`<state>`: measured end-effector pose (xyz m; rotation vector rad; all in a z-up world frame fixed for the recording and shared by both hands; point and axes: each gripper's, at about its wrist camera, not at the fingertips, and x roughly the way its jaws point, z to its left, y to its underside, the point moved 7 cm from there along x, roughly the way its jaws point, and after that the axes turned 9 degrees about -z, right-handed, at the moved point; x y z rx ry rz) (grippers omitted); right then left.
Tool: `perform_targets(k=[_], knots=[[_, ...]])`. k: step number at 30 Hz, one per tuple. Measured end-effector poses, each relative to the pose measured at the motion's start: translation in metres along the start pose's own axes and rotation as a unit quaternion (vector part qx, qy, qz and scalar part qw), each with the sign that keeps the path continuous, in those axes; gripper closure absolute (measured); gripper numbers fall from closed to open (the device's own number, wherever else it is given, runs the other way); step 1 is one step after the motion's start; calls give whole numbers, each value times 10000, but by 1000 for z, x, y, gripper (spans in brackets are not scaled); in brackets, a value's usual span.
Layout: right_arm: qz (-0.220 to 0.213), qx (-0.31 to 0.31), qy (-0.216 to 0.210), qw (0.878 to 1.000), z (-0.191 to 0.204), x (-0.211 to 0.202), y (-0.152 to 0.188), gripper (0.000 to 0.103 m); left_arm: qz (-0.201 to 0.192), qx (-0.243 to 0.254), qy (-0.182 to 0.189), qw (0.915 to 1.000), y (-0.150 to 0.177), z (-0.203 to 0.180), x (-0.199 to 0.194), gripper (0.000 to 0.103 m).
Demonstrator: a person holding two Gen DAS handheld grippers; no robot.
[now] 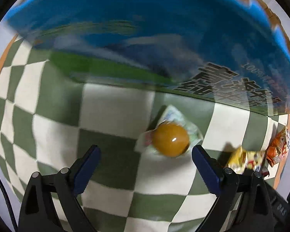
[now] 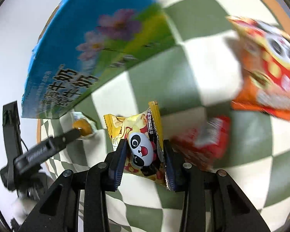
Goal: Organize snacks
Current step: 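Grasp the orange-yolk pastry with left tool while right tool grasps yellow panda chips bag, then carry both held snacks over the box and lower them inside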
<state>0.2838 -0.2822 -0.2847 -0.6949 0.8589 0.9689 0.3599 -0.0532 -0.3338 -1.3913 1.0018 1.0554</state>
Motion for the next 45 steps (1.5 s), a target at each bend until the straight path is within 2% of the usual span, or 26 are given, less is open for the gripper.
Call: perform_targets(k=[2,4,5,9,13,19,20,22,23,26,28,30,33,34,35,39,45], knots=[[-11,146,18,9999,-9,-2,3,63,-44,110,50,9999,-3,-7,6,11],[-15,181,45,9998,-11,-1,4,63,-242,220,62,9994,-6,-13,7,43],[-21,165,75,9998,-10,0,7,63,-278,217,76,9993,-6,-14,7,46],[-23,36,149,9999,-2,3,13,63,-303,334,106,9989,-3,-20,5,48],[155,-83,120,9998,15,13,23,64,-211,507,98,9984,14,-19,3,49],[494,-645,235,9964,26,19,49,63,282,523,327,9977,70,-5,-1,49],[573,-634,232,9961,27,24,53,60,380,520,400,9971,76,-5,2,48],[732,-457,138,9962,28,36,58,49,500,461,461,9966,83,-4,8,45],[818,-338,77,9960,28,42,58,38,508,432,470,9967,83,-4,11,45],[946,-104,-113,9954,27,58,63,34,544,363,479,9967,81,-2,16,45],[868,-128,-125,9961,30,64,62,38,542,332,472,9969,85,0,13,46],[766,-298,-67,9966,31,61,63,54,521,305,477,9970,86,-1,9,48],[630,-457,-47,9970,35,49,62,58,510,300,499,9970,87,2,3,49],[592,-491,-55,9970,37,46,63,58,515,300,500,9970,74,7,-7,49],[555,-495,-75,9972,38,43,63,59,523,301,514,9968,74,7,-10,49],[362,-443,-280,9980,48,25,58,60,527,288,641,9961,75,-1,-19,50],[46,-441,-602,9972,69,-11,38,60,226,288,1076,9935,57,-21,-71,50]])
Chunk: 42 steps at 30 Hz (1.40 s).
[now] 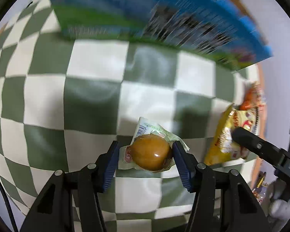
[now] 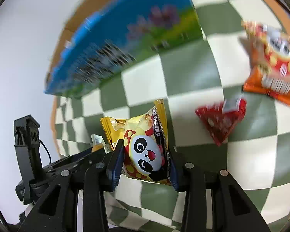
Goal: Organize snacks
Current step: 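Carry both held snacks over the box and lower them inside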
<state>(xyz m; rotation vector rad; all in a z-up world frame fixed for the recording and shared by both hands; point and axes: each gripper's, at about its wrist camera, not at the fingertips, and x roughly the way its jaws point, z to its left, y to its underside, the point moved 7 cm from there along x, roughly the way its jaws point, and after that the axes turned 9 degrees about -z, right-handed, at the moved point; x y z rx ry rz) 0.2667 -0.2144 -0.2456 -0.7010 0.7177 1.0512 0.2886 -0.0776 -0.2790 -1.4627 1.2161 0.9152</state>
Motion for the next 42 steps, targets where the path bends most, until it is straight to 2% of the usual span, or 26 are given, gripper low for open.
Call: perform_targets(k=[8,9,13,16,19,24,31,34,35,37,38,40,42], knots=[[-708,-253,-384,9964,32,-78,-63,60,-797,142,589,9950,-74,-34,-80,50],[-803,-299,-390,9956,37,-86,-73,60,-905,192,592,9939,-92,-32,-93,50],[-1170,-577,-252,9911,51,-111,-118,60,-1241,340,419,9908,-126,-27,-110,50],[-1434,-862,80,9859,59,-116,-150,60,-1392,431,76,9893,-156,-19,-105,50],[-1529,-1133,554,9802,63,-103,-179,60,-1292,425,-273,9903,-178,-1,-86,50],[-1363,-1737,1375,9656,64,-66,-211,60,-965,383,-828,9911,-204,29,-43,50],[-826,-2071,1921,9557,51,-14,-219,60,-636,500,-1392,9870,-217,54,-9,50],[-535,-2143,2034,9539,49,4,-218,59,-552,502,-1455,9865,-218,57,-3,47],[-435,-2143,2020,9547,49,9,-215,56,-507,520,-1441,9869,-218,57,1,47],[-158,-2159,2113,9531,46,19,-210,33,-407,536,-1418,9876,-215,55,3,46],[-110,-2181,2108,9528,46,21,-209,13,-401,500,-1405,9880,-214,55,4,43],[-96,-2100,1989,9572,45,22,-207,9,-456,470,-1298,9894,-214,52,5,28],[-89,-1968,1894,9619,43,20,-209,9,-490,413,-1250,9901,-214,50,5,26]])
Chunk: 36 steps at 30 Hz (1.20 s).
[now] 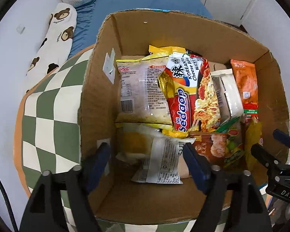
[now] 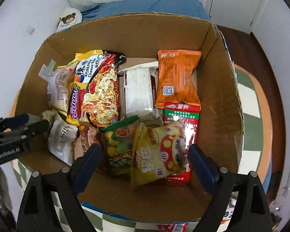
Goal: Organize snacks
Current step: 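Carry both held snacks over the box and lower them inside, then open both tools and lift them out of the box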
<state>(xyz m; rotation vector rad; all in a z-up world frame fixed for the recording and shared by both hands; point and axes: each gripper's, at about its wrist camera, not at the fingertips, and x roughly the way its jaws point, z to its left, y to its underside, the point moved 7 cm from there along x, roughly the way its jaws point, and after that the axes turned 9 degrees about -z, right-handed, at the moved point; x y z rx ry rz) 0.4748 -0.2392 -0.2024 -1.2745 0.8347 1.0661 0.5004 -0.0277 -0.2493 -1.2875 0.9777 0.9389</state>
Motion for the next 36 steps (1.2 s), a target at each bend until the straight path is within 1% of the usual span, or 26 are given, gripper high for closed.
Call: perform_targets(k=[3,9,12,19,21,27,36], knots=[[-129,182,-46,9997,-8,-8,-2,9,-38,-56,11,10000,0,-3,-2,25],[-372,467,-137,9981,-17,-32,-4,9,-203,-292,253,9990,2,-10,-18,25],[-496,469,-129,9976,-18,-45,-1,9,-410,-295,283,9983,6,-16,-35,25],[-838,421,-35,9956,-17,-79,17,9,-942,-354,495,9937,24,-29,-78,25],[-971,412,-14,9944,-17,-90,22,9,-1140,-304,498,9918,30,-33,-93,25],[-1339,348,104,9903,-17,-122,32,9,-1592,-180,356,9864,42,-38,-125,25],[-1807,122,234,9832,-3,-169,46,9,-2058,-188,312,9779,53,-38,-170,25]])
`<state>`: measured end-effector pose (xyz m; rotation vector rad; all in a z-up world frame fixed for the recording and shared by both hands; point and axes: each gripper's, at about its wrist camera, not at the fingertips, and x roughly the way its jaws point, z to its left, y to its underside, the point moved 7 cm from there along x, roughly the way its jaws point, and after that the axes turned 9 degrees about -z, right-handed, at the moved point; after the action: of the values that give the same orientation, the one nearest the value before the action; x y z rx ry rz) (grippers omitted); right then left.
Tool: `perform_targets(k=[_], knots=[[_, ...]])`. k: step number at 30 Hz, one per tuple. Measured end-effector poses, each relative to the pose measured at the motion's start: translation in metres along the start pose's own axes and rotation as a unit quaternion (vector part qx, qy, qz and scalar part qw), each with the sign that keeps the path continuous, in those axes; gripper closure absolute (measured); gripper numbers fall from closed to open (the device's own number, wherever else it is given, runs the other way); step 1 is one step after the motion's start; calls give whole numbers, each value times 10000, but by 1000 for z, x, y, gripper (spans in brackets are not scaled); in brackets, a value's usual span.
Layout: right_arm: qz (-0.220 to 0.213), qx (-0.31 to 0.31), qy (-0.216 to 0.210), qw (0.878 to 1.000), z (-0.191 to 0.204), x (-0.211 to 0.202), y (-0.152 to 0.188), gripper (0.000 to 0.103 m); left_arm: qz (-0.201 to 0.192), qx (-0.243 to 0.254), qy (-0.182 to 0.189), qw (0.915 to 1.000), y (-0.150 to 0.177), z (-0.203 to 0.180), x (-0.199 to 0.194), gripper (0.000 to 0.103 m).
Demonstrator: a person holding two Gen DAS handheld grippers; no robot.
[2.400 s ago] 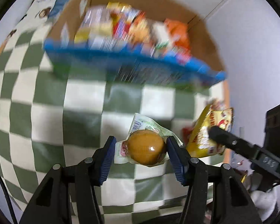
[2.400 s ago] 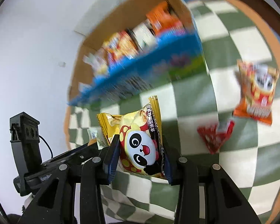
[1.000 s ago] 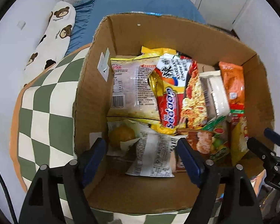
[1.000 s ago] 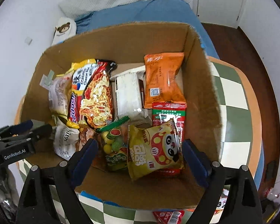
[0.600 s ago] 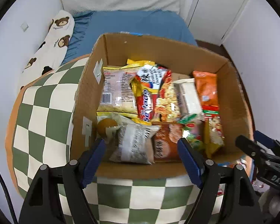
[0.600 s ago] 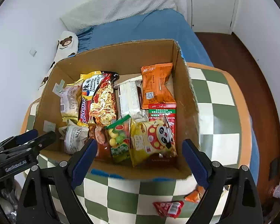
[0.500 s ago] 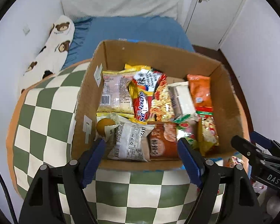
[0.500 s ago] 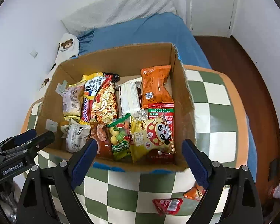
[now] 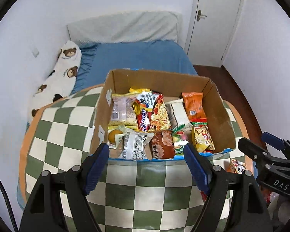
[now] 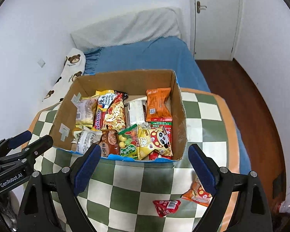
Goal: Organize snacks
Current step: 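Open both tools and lift them out of the box, then move both tools down toward the red pack and orange panda pack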
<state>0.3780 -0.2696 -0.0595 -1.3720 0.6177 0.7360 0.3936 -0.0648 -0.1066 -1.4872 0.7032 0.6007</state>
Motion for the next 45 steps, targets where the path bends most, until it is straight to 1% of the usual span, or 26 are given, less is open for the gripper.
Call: perform_targets(k=[4,9,11,14,16,17,18,20,21,23,24,25,27,29,32,36,37,38,39,41,42,44,45], knots=[[-224,-24,-13,9997,5,-20,-4,9,-222,51,-59,9997,-4,-3,-19,25],[-349,31,-102,9993,7,-40,-5,9,-433,90,-78,9990,-8,-7,-40,25],[-341,71,-150,9993,7,-45,-3,9,-466,96,-80,9988,-8,-9,-45,25],[-242,413,-420,9980,-3,-47,6,9,-417,105,-112,9990,-5,-13,-47,25],[-109,743,-619,9952,-18,-43,19,10,-253,69,-103,9996,2,-18,-40,25],[-52,821,-608,9948,-25,-40,25,16,-155,46,-85,9998,7,-21,-36,25],[22,886,-565,9945,-34,-36,32,26,9,20,-40,10000,16,-28,-28,25],[246,1062,-543,9926,-55,-28,50,39,304,-9,96,9995,30,-39,-15,25],[327,1127,-540,9916,-62,-23,56,39,599,-14,227,9979,43,-51,-2,25],[518,1294,-420,9893,-87,-13,75,39,1004,6,436,9940,63,-70,17,25],[601,1342,-341,9885,-97,-8,83,39,1296,67,586,9898,79,-85,32,25],[677,1443,-277,9868,-109,-3,91,39,1478,106,678,9866,89,-95,40,25],[840,1706,-217,9815,-131,8,107,39,2013,167,953,9747,119,-124,66,25],[948,1906,-147,9770,-151,15,119,39,2326,296,1105,9658,140,-145,84,25],[1045,2115,-35,9718,-177,25,133,39,2746,636,1292,9507,171,-179,110,25],[1173,2230,51,9677,-198,38,143,38,3091,1139,1324,9349,201,-209,136,25],[1235,2237,54,9668,-201,42,146,38,3144,1243,1299,9321,208,-213,141,28],[1299,2245,37,9658,-202,46,147,38,3174,1320,1273,9304,212,-215,144,35],[1375,2249,15,9646,-203,51,150,38,3193,1478,1173,9287,218,-215,147,50],[1459,2226,11,9639,-201,65,154,38,3170,1476,1182,9294,220,-212,147,53],[1492,2215,5,9637,-200,69,155,38,3169,1456,1147,9302,220,-208,146,57],[1512,2250,-41,9625,-197,80,158,38,3142,1400,1089,9327,217,-199,145,58],[1524,2239,-42,9626,-194,87,159,38,3119,1324,1021,9353,214,-190,144,58]])
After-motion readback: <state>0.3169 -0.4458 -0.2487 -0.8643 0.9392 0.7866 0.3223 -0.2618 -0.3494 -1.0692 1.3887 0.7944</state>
